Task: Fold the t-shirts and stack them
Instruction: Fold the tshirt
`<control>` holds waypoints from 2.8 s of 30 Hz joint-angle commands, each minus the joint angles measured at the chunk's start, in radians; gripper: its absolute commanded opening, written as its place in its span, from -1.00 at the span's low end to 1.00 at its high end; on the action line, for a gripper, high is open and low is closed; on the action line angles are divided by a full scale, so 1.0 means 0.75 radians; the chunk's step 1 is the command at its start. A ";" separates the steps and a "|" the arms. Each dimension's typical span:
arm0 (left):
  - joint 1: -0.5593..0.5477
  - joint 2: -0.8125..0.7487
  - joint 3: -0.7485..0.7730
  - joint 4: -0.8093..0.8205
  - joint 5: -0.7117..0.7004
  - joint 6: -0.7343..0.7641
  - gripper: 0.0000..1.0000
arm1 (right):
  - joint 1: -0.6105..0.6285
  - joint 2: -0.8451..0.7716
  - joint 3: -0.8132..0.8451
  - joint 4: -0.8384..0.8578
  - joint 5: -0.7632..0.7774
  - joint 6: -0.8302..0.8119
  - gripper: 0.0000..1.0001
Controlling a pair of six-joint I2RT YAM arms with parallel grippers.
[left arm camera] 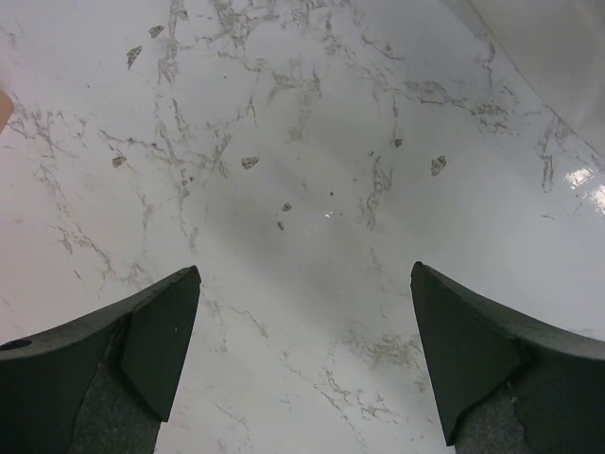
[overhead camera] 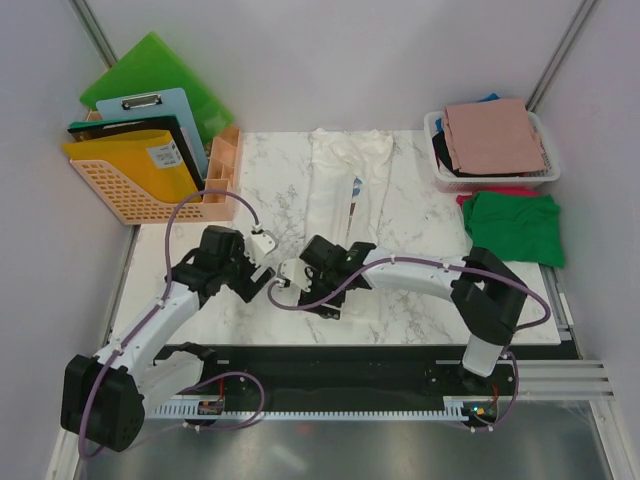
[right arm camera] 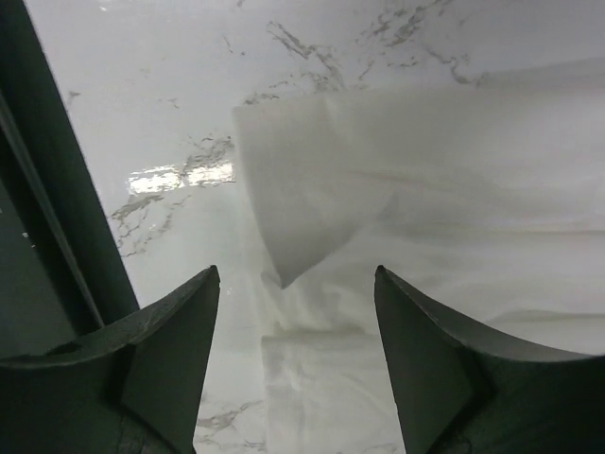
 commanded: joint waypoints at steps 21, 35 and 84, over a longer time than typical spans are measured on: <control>0.006 -0.052 -0.124 0.091 -0.076 0.012 1.00 | 0.009 0.061 -0.044 0.390 -0.002 0.018 -0.21; 0.016 -0.070 -0.158 0.113 -0.066 0.004 1.00 | 0.012 -0.102 -0.083 0.298 -0.068 -0.034 0.41; 0.082 0.950 0.719 -0.502 0.824 -0.010 1.00 | -1.160 -0.113 0.152 -0.379 -0.535 -0.047 0.96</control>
